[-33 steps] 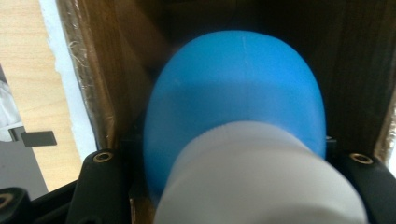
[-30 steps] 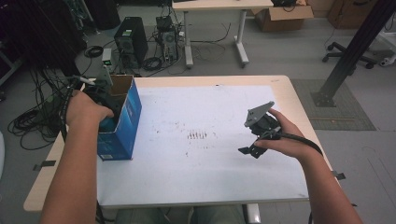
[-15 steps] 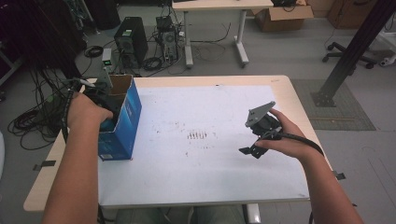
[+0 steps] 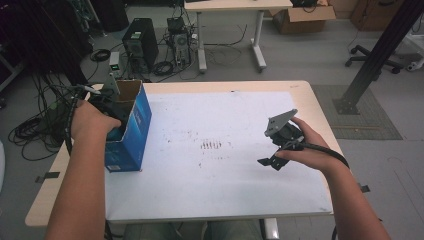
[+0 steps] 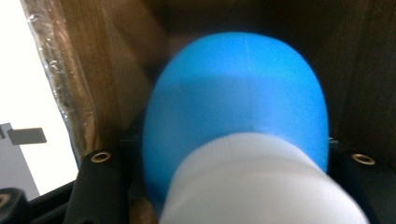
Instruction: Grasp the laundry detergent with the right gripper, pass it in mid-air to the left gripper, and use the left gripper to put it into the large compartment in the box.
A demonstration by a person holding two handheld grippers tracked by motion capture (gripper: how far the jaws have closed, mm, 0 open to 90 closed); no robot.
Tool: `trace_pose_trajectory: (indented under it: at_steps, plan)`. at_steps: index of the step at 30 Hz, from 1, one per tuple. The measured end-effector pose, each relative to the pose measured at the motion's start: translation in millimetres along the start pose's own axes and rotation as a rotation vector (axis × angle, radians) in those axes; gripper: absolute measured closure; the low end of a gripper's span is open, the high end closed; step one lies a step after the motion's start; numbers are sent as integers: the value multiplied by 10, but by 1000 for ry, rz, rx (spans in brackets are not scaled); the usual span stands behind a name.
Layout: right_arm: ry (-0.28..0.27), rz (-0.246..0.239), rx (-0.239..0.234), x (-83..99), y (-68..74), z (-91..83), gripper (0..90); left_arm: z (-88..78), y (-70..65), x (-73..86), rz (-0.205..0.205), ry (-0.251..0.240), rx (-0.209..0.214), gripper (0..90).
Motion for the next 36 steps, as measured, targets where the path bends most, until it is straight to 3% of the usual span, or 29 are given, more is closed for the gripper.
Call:
trace_pose_trajectory:
  at_steps: [7, 22, 36]
  plan:
    - [1, -3, -2, 12, 15, 15, 27, -35, -24, 9, -2, 3, 11, 356]
    - [-32, -6, -1, -51, 35, -20, 27, -336, -95, 56, -1, -44, -9, 301]
    - [-49, -7, 4, -85, 50, -90, 28, -502, -250, 127, 37, -54, 7, 176]
Point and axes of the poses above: each handheld gripper's, and its own axes: z roughly forward along the jaws, x roughly out of its underside, y roughly to its left, the point moved 8 cm from there along z, roughly forward along the jaws, and after that the axes turned 11 degrees about x, right-handed, at the moved point
